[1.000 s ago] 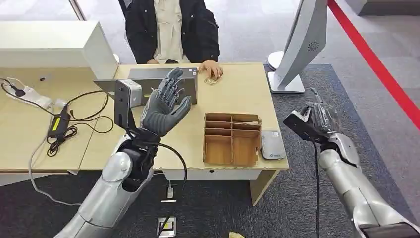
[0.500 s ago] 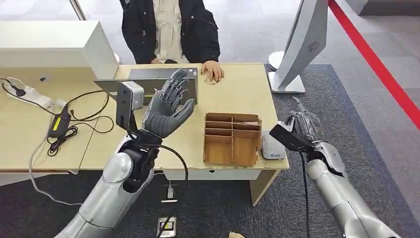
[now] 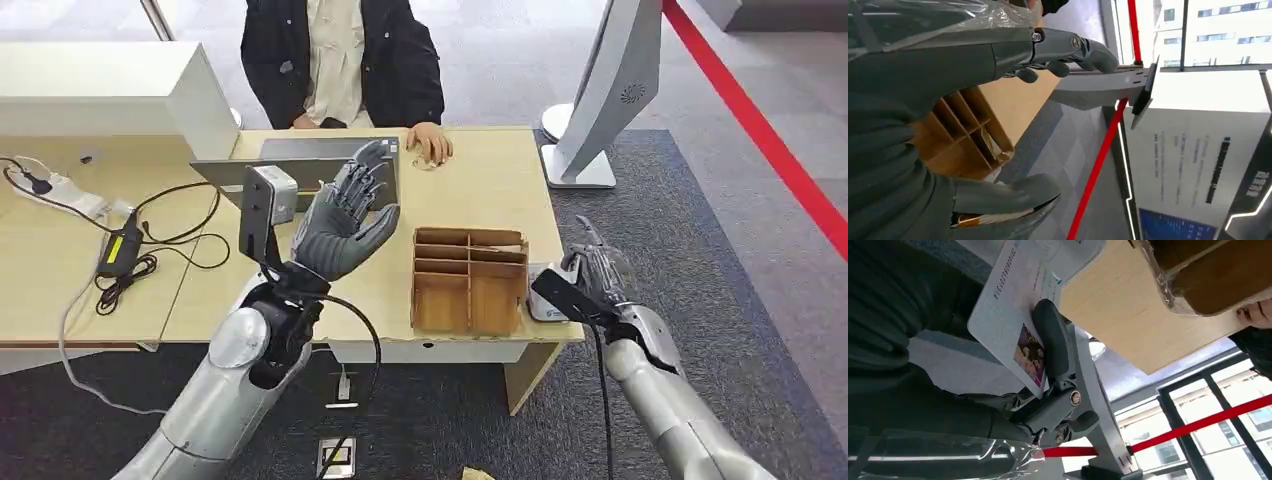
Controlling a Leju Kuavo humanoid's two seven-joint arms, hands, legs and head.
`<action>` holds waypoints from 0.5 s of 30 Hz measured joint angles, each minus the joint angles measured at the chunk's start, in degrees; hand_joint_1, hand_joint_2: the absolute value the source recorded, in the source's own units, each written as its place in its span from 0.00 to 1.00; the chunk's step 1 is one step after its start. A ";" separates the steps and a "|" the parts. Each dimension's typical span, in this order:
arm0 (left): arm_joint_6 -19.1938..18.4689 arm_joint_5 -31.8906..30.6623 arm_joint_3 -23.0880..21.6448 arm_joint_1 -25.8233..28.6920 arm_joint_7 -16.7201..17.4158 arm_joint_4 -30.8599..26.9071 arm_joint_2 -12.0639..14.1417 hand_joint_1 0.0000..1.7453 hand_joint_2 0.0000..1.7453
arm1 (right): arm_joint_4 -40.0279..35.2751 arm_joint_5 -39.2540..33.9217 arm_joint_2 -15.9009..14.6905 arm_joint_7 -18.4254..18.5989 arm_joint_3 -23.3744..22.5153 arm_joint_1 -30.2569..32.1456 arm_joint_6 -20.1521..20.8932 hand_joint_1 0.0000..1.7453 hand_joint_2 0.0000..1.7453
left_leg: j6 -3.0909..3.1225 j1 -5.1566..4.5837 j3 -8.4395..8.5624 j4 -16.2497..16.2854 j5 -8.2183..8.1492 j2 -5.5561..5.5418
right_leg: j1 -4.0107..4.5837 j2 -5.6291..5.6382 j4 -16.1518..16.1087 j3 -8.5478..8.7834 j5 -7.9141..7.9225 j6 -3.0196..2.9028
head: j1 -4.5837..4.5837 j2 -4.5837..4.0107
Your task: Pass the card to the sensor for recognition and then transmit it.
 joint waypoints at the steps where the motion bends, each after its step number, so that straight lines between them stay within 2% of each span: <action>1: -0.07 0.00 0.00 0.00 0.02 0.00 -0.02 0.00 1.00 | 0.46 -0.18 0.00 -0.04 0.00 0.02 -0.17 1.00 1.00 | 0.00 0.00 0.00 0.00 0.00 0.00 | 0.00 0.00 0.00 0.00 0.00 0.00 | 0.00 0.00; 15: -0.44 -0.15 0.02 0.04 0.57 -0.04 -0.15 0.00 1.00 | 8.19 -2.21 0.02 -1.72 0.00 0.56 -3.23 1.00 1.00 | 0.00 0.00 0.00 0.00 0.00 0.00 | 0.00 0.00 -0.01 0.00 0.00 0.00 | 0.00 0.00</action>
